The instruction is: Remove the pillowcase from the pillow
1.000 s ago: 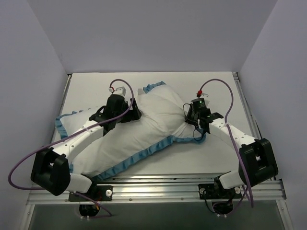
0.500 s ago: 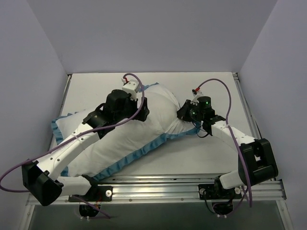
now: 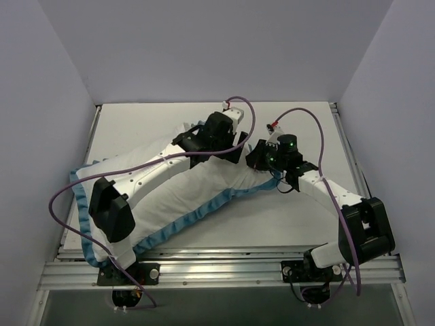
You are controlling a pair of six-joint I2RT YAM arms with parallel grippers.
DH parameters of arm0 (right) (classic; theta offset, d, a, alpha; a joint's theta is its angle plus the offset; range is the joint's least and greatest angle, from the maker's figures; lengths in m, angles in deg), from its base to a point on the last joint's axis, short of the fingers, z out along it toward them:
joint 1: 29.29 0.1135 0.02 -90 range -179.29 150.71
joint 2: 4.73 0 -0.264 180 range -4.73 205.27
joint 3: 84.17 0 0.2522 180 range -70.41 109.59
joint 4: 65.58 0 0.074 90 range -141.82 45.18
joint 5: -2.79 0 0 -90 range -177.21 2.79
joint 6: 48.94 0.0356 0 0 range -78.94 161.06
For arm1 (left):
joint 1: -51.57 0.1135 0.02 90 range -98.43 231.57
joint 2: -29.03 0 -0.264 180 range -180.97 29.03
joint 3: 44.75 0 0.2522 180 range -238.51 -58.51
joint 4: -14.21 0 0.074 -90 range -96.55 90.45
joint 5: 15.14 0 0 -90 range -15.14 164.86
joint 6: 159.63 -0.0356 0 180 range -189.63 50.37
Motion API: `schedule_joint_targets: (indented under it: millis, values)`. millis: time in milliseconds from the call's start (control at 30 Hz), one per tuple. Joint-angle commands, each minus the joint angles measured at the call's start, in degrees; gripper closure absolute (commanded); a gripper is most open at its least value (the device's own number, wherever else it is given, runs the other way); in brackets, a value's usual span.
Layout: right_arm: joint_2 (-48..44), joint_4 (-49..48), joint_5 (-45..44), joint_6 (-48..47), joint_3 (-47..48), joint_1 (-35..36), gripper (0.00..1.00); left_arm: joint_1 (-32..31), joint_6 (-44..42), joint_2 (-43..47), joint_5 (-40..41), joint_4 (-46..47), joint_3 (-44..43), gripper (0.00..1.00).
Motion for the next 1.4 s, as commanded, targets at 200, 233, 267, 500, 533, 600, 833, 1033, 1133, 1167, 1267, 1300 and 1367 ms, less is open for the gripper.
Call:
schedule_joint_targets:
  millis: [200,233,267,500,533,600,833,1033,1133,1167,1267,1300,1367]
  values:
    - [-1.34,-1.64,-1.26,-2.22,2.8,4.99,0.99,-0.81,12.99,-6.32,-0.86,-5.82,-4.19,0.06]
    - [-1.51,-1.46,-1.7,-2.4,2.89,5.34,0.99,-0.81,13.95,-7.02,0.36,-6.08,-3.75,0.05]
    - [-1.43,-0.94,-2.05,-2.92,3.24,5.6,0.99,-0.89,14.31,-7.29,0.81,-6.26,-2.7,0.05]
    - [-2.13,1.79,-5.39,-4.42,3.77,7.27,0.99,-0.81,15.9,-7.2,0.73,-5.12,0.21,0.91]
    - [-2.31,2.05,-6.18,-4.51,3.51,7.27,0.99,-0.81,15.98,-6.68,0.81,-5.38,0.04,0.97]
    - [-3.01,4.07,-8.02,-4.86,2.98,6.92,0.99,-0.81,15.9,-4.76,2.04,-5.91,0.03,0.98]
    - [-7.22,11.1,-12.77,-6.35,0.25,2.44,1.0,1.3,14.84,4.47,3.81,-6.61,4.15,0.98]
    - [-11.97,15.32,-14.36,-7.41,-0.45,0.33,0.99,4.9,14.67,12.29,1.79,-7.76,9.52,0.98]
    - [-12.94,17.6,-16.11,-7.67,-0.19,-0.81,1.0,7.62,14.4,16.61,0.2,-8.11,13.21,0.98]
    - [-13.2,17.87,-16.38,-7.59,-0.27,-1.16,1.0,8.41,14.32,17.75,-0.84,-8.2,14.96,0.98]
    - [-13.73,18.49,-18.05,-6.88,-0.89,-2.48,1.0,11.67,13.62,21.7,-3.22,-8.28,16.99,0.98]
    - [-13.82,18.66,-18.4,-6.01,-1.41,-2.83,1.0,12.81,13.44,23.19,-5.49,-8.37,17.61,0.98]
    - [-14.0,18.93,-19.1,-5.22,-1.86,-4.06,1.0,13.26,12.39,24.43,-7.17,-9.07,17.61,0.98]
